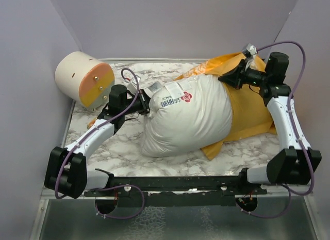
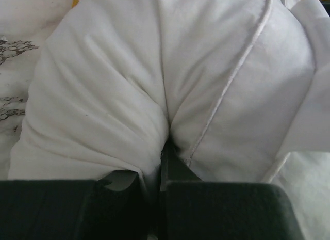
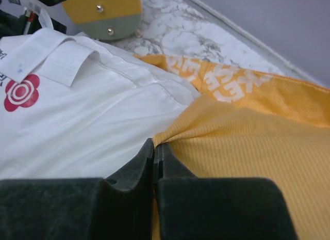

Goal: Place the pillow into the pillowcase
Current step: Stuff the pillow into the pillowcase.

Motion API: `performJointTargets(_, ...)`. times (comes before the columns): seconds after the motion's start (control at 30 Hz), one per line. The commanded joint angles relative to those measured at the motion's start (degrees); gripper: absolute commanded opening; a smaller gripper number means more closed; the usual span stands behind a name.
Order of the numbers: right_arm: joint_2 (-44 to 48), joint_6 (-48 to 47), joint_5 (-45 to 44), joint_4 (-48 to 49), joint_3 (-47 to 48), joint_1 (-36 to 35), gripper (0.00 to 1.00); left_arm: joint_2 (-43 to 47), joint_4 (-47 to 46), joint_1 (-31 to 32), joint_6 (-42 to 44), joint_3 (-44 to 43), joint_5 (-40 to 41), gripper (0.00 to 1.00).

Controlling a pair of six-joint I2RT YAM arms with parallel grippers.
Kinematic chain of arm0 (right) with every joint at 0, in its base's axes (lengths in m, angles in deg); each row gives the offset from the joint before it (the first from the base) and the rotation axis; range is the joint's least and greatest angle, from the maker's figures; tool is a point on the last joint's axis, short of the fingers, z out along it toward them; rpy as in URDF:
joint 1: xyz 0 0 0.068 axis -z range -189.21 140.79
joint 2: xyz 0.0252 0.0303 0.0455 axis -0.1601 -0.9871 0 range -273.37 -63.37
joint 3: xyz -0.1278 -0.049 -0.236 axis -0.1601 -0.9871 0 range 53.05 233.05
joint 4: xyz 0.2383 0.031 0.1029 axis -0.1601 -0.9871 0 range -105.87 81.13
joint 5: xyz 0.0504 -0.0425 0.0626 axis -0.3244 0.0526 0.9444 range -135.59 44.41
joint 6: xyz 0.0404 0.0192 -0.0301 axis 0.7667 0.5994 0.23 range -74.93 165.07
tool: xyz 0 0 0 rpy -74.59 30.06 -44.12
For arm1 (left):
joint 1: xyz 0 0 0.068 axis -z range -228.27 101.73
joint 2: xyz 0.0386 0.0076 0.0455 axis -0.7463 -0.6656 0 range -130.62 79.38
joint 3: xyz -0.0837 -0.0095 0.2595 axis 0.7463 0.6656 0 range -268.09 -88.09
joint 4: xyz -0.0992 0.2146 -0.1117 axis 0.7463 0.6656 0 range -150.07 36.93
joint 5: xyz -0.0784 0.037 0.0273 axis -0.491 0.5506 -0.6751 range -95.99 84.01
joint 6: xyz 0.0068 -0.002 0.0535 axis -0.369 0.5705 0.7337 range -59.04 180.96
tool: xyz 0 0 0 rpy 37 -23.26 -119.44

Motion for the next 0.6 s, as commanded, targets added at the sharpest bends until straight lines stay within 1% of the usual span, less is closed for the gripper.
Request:
performJointTargets(0.0, -5.8, -0.5, 2.3, 1.3, -1.3, -3.1, 0.0, -3.2, -5.0, 2.3, 4.3, 2.0, 0.8, 0.0)
performJointTargets(0.1, -7.1, -1.5, 2.9, -0.8, 1.1, -9.3, 0.0, -6.6, -7.8, 3.6, 3.7, 2.6, 2.0, 0.0)
performJointTargets(0.23, -12.2, -4.1, 2.9, -8.5, 10.8, -23.2, 0.0, -10.8, -9.5, 5.1, 3.5, 0.5, 3.6, 0.0)
performJointTargets(0.3, -14.1, -4.5, 3.2, -10.2, 14.5, -28.0, 0.0, -12.6, -9.6, 5.2, 4.0, -0.6, 4.7, 0.0)
performJointTargets(0.4, -14.2, -2.9, 4.5, -8.1, 13.6, -29.0, 0.0, -14.3, -9.3, 4.9, 5.3, -1.1, 7.8, 0.0)
performJointTargets(0.5, -12.8, -4.2, -3.0, -5.6, 7.8, -27.9, 0.0, -15.5, -11.2, 4.7, 5.0, -0.2, 9.2, 0.0)
performJointTargets(0.57, -13.1, -5.9, -7.9, -5.7, 5.0, -26.2, 0.0, -15.6, -12.1, 4.5, 5.1, 0.7, 9.6, 0.0)
